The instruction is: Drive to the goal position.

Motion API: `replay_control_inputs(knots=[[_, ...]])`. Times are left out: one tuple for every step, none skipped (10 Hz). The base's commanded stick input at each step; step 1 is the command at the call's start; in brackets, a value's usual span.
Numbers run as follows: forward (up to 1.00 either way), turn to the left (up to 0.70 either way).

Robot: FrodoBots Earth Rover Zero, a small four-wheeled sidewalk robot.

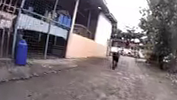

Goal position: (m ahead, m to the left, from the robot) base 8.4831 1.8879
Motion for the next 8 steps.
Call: replay_control_inputs(knots=[[0.7, -0.27], [0.7, -0.27], [0.7, -0.27], [0.7, -0.27], [0.7, 0.0], [0.7, 0.0], [0.7, 0.0], [0.7, 0.0]])
